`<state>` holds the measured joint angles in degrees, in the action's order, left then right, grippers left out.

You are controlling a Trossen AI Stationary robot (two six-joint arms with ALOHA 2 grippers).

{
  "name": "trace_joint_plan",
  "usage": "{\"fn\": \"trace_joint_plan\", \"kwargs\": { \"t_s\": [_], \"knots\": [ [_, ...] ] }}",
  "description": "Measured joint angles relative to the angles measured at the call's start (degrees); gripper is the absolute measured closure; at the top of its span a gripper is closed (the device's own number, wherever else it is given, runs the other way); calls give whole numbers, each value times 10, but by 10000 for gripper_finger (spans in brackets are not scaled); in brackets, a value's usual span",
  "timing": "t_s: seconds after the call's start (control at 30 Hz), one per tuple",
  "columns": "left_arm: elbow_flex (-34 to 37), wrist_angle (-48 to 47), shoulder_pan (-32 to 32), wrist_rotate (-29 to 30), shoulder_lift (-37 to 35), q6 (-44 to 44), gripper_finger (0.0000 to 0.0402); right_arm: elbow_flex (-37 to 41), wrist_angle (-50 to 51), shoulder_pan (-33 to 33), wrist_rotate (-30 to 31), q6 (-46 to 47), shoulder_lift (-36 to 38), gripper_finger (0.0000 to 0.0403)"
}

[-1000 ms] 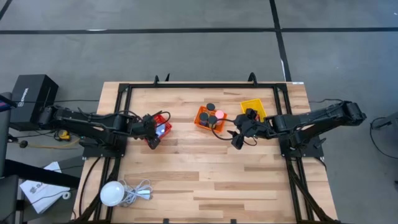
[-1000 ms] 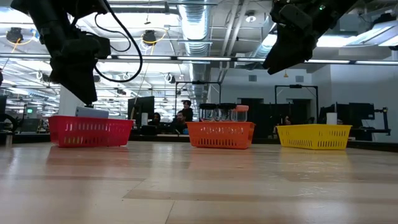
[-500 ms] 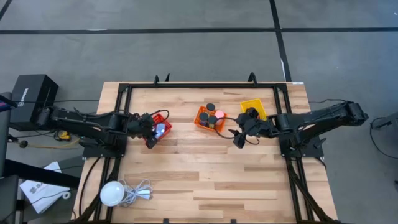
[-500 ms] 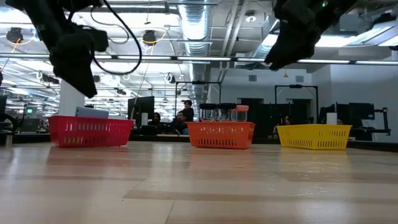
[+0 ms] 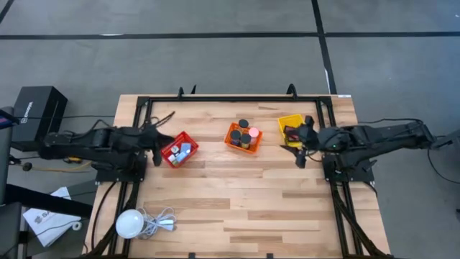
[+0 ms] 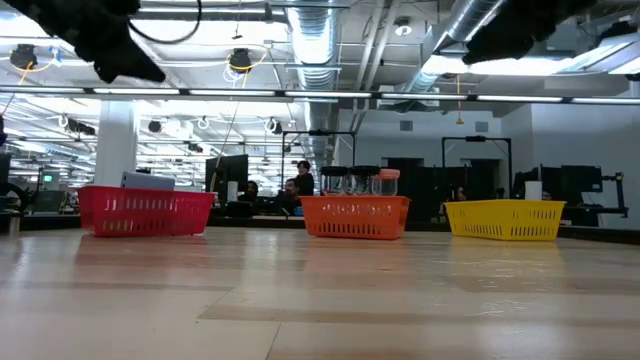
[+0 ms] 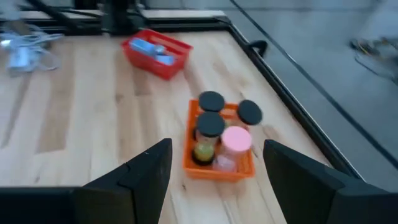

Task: Pick & Place Office items
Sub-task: Return to Home Position

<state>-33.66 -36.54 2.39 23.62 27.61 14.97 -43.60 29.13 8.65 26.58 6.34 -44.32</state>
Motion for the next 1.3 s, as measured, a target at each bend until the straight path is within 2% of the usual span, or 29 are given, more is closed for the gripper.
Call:
{"fn": "trace_joint_plan", "kwargs": {
  "t_s": [0.2, 0.37, 0.57, 0.7, 0.87, 1.13, 1.3],
  "knots": [
    [71, 123, 0, -41, -115, -126, 399, 99, -109, -2, -104, -89, 78, 159],
    [124, 211, 0, -58, -197, -198, 395, 161, -187, -11, -128, -157, 132, 159],
    [176, 268, 0, -115, -270, -220, 398, 227, -192, -35, -164, -154, 256, 159],
    [207, 302, 0, -118, -275, -225, 400, 269, -196, -48, -194, -135, 348, 159],
    [243, 350, 0, -118, -269, -227, 400, 307, -192, -55, -195, -139, 443, 159],
    [318, 463, 0, -118, -268, -227, 400, 337, -178, -53, -196, -121, 432, 159],
    [333, 481, 0, -121, -267, -225, 400, 359, -186, -53, -195, -104, 441, 159]
  ]
}}
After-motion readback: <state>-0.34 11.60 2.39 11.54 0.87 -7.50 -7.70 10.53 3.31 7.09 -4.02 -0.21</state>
